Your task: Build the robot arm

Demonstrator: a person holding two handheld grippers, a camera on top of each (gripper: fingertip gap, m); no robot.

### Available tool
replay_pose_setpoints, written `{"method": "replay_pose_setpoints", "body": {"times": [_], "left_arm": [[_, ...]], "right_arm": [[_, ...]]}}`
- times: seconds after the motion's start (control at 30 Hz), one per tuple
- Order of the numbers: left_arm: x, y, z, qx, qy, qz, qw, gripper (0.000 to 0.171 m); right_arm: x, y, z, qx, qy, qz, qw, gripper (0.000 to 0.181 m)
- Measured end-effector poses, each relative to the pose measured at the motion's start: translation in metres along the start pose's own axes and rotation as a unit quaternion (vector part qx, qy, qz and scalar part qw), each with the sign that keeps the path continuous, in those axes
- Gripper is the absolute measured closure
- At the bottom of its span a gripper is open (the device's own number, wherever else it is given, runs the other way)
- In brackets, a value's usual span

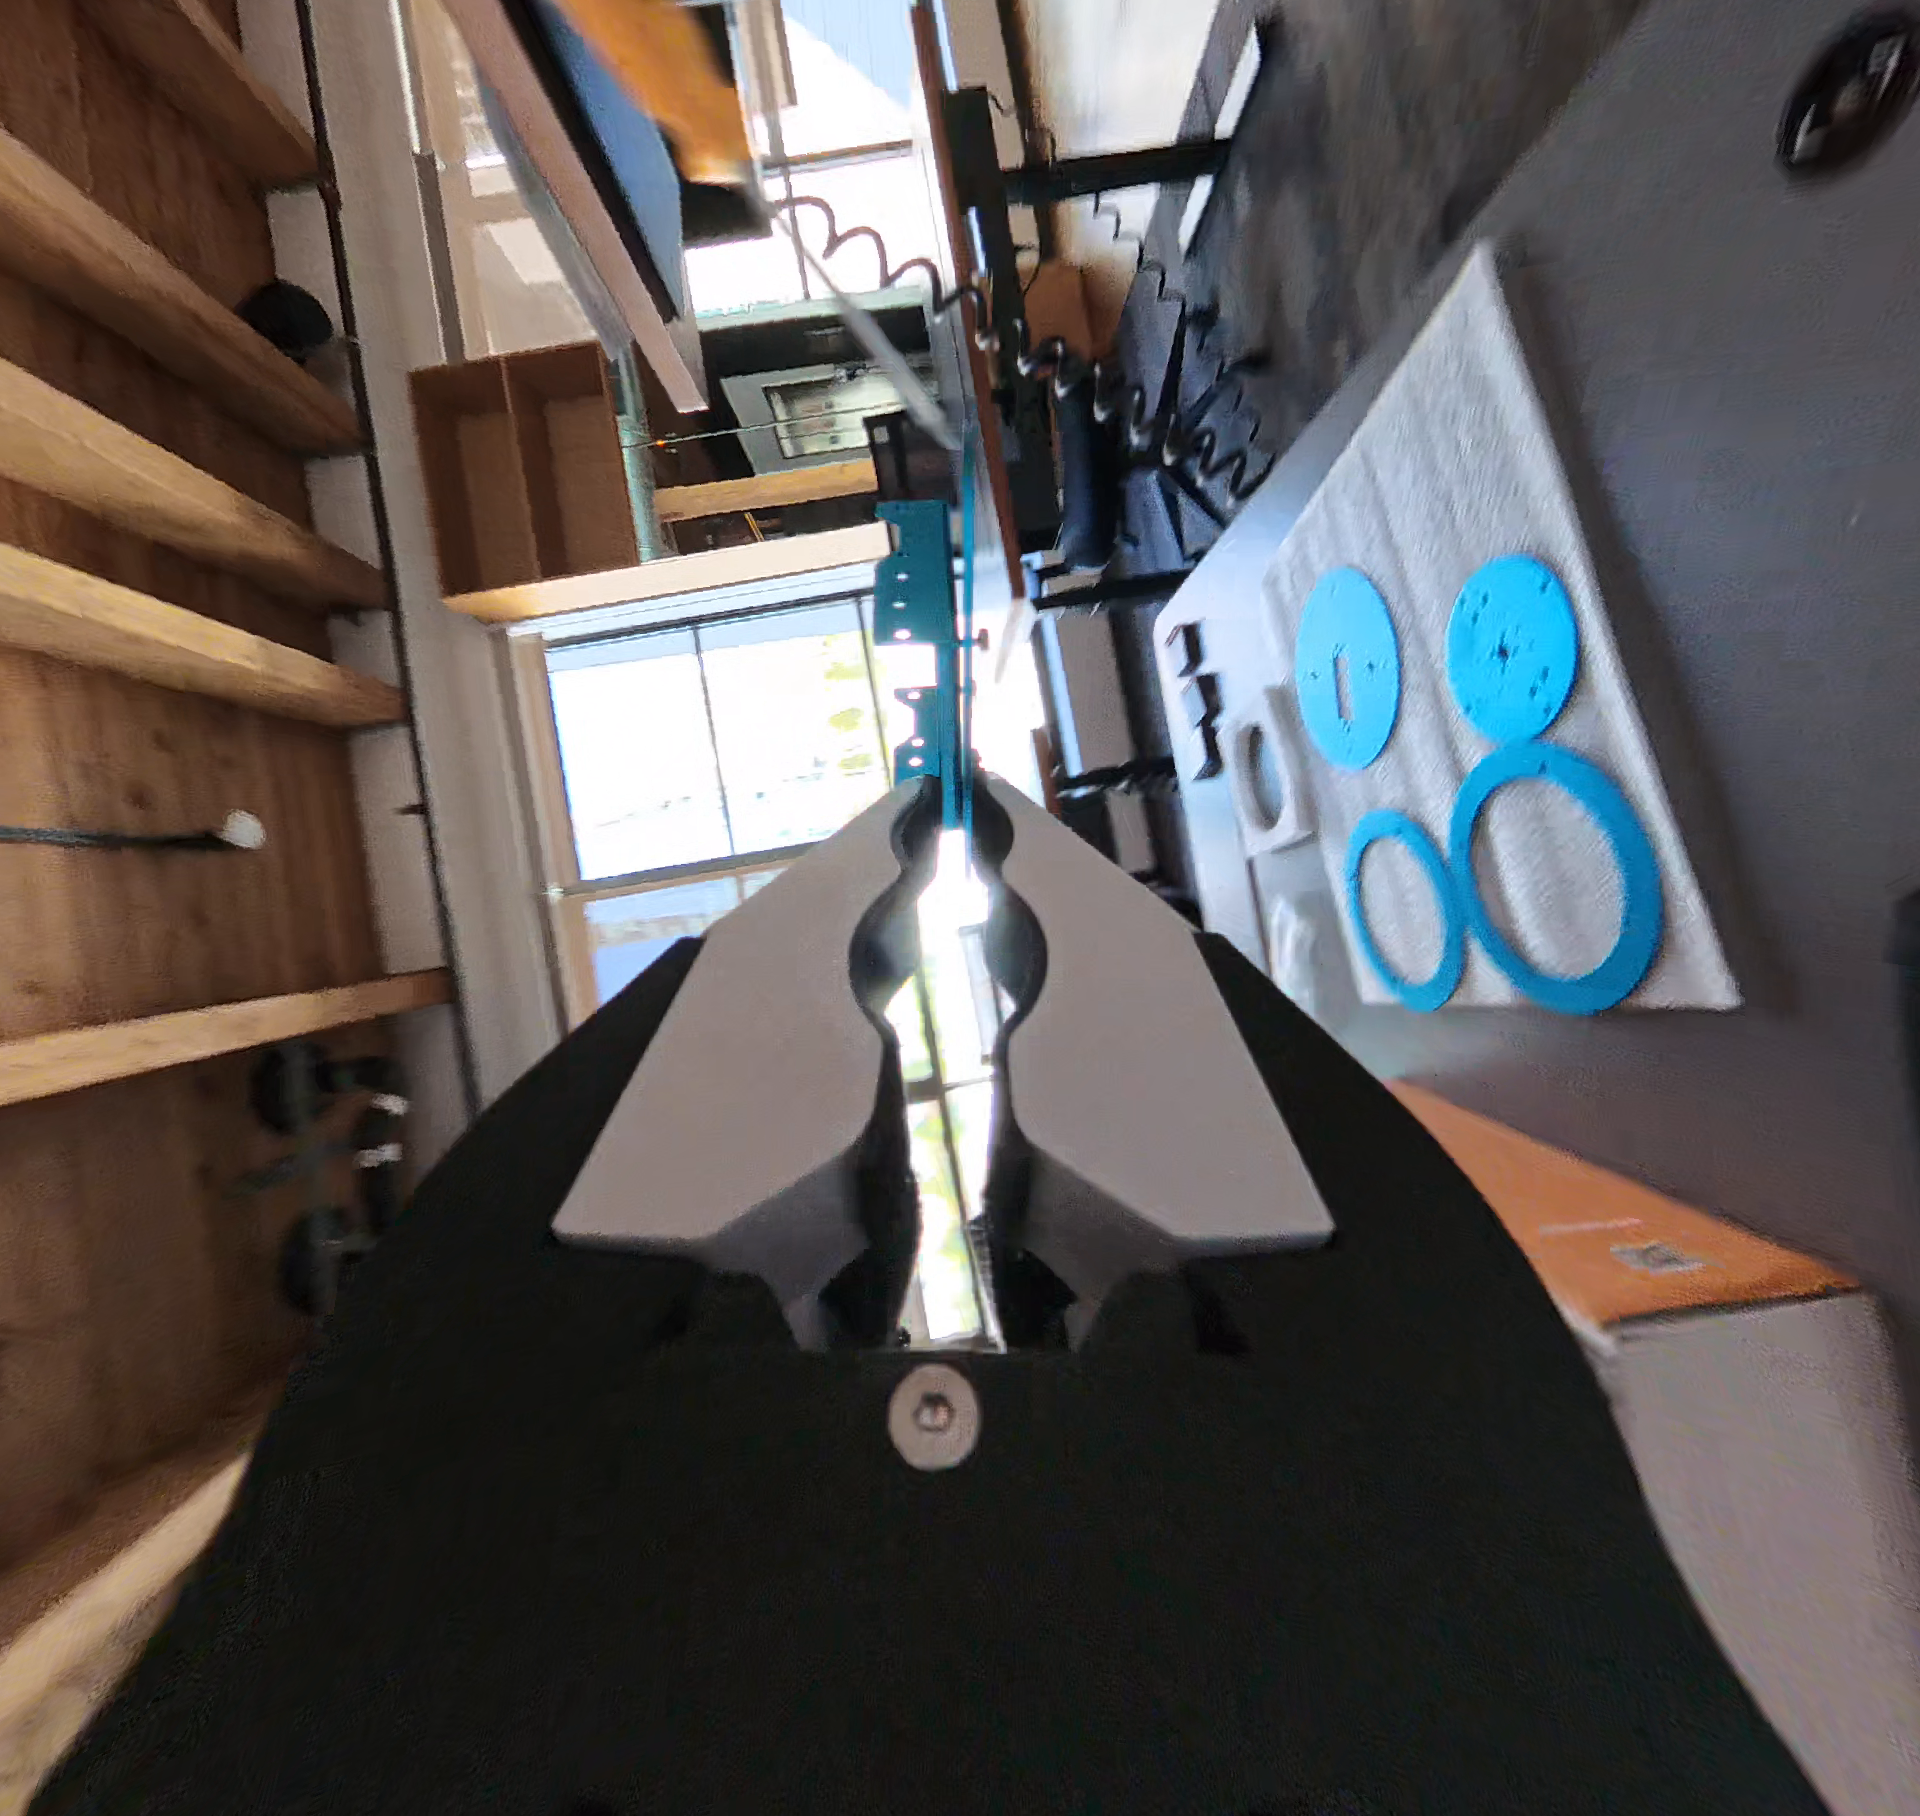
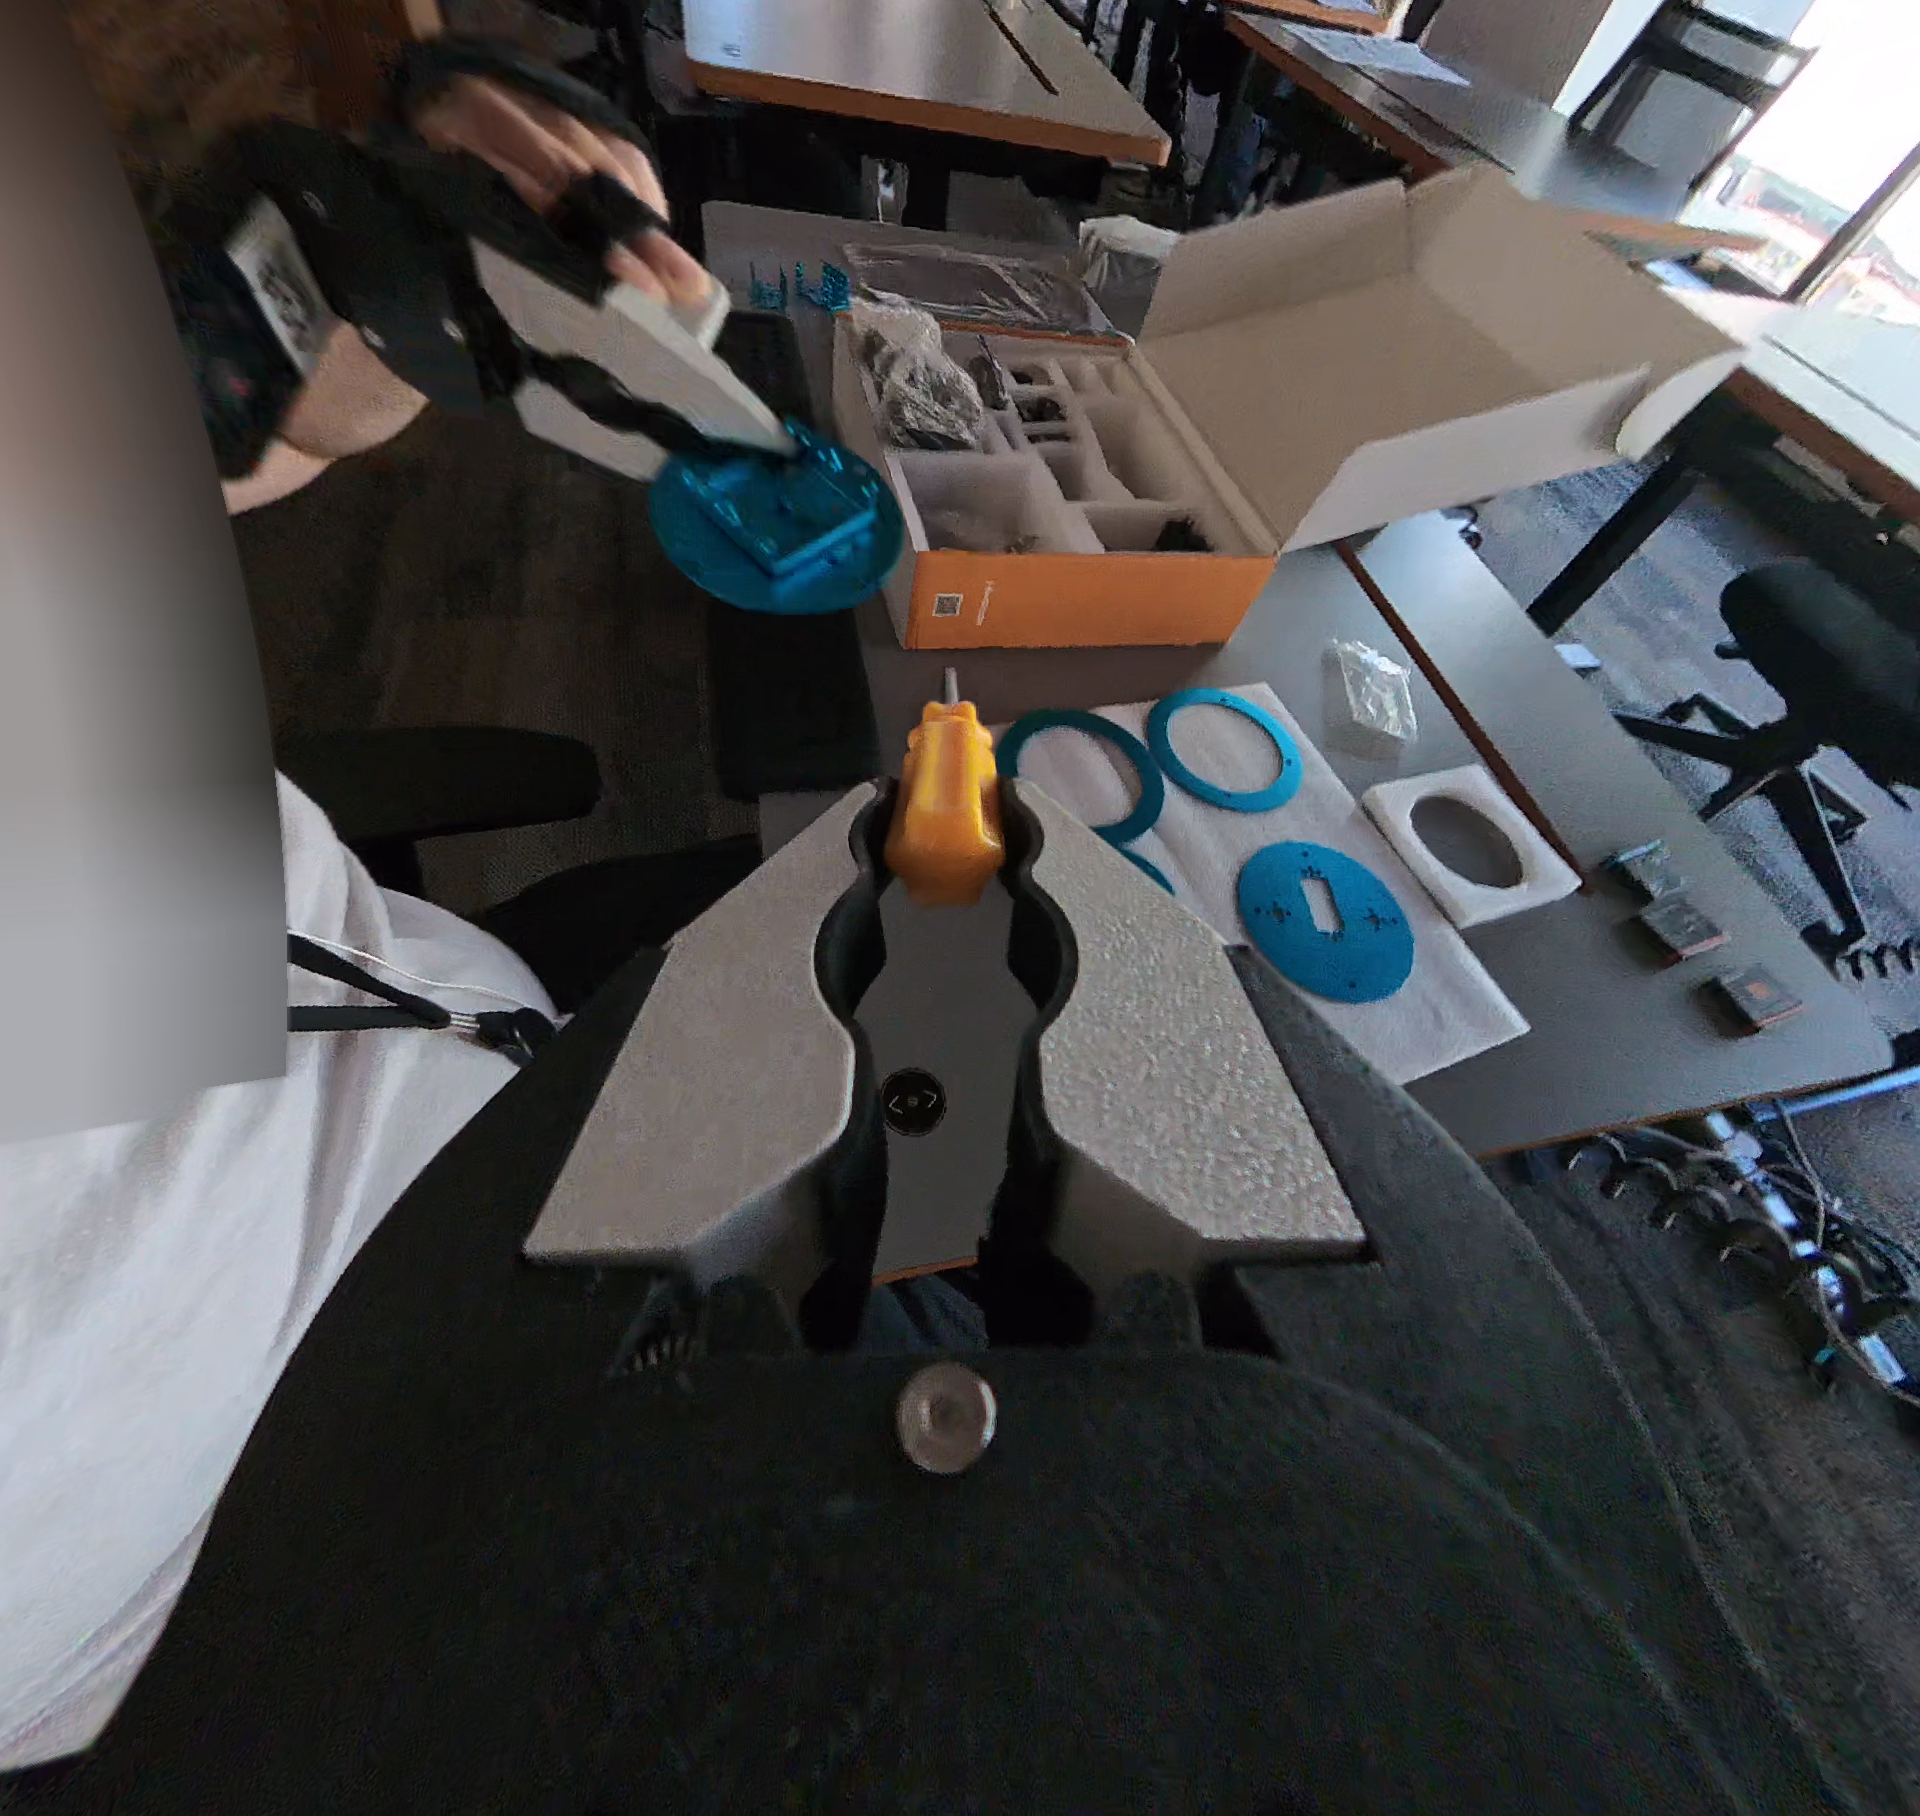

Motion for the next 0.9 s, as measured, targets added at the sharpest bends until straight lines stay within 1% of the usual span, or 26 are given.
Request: {"method": "replay_pose_setpoints", "body": {"times": [0.07, 0.13, 0.23, 0.37, 0.53, 0.73, 0.9], "left_arm": [[0.004, -0.007, 0.009, 0.003, -0.047, -0.014, 0.999, 0.169], [0.007, -0.012, 0.015, 0.015, -0.099, -0.025, 0.995, 0.168], [0.013, -0.018, 0.021, 0.018, -0.131, -0.027, 0.991, 0.168], [0.018, -0.024, 0.028, 0.019, -0.156, -0.023, 0.987, 0.168], [0.022, -0.029, 0.032, 0.012, -0.165, -0.015, 0.986, 0.168], [0.026, -0.03, 0.029, 0.012, -0.181, -0.005, 0.983, 0.168], [0.027, -0.029, 0.029, 0.006, -0.183, -0.003, 0.983, 0.168]], "right_arm": [[0.02, 0.005, -0.015, 0.022, 0.033, -0.009, 0.999, 0.164], [0.033, 0.003, -0.03, 0.045, 0.063, -0.033, 0.996, 0.164], [0.044, -0.009, -0.044, 0.065, 0.094, -0.068, 0.991, 0.164], [0.042, -0.03, -0.046, 0.059, 0.118, -0.123, 0.984, 0.164], [0.034, -0.048, -0.047, 0.069, 0.129, -0.164, 0.975, 0.164], [0.032, -0.058, -0.049, 0.063, 0.191, -0.205, 0.958, 0.164], [0.035, -0.057, -0.056, 0.068, 0.215, -0.211, 0.951, 0.164]]}}
Point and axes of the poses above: each gripper's, where its closed fingertips meet, y back along the fingers, x out of its top, z = x × y across the jaws, the point moved 6 cm from there along y, back along the fingers, and after that the axes turned 13 degrees about -y, right-handed, at the moved point
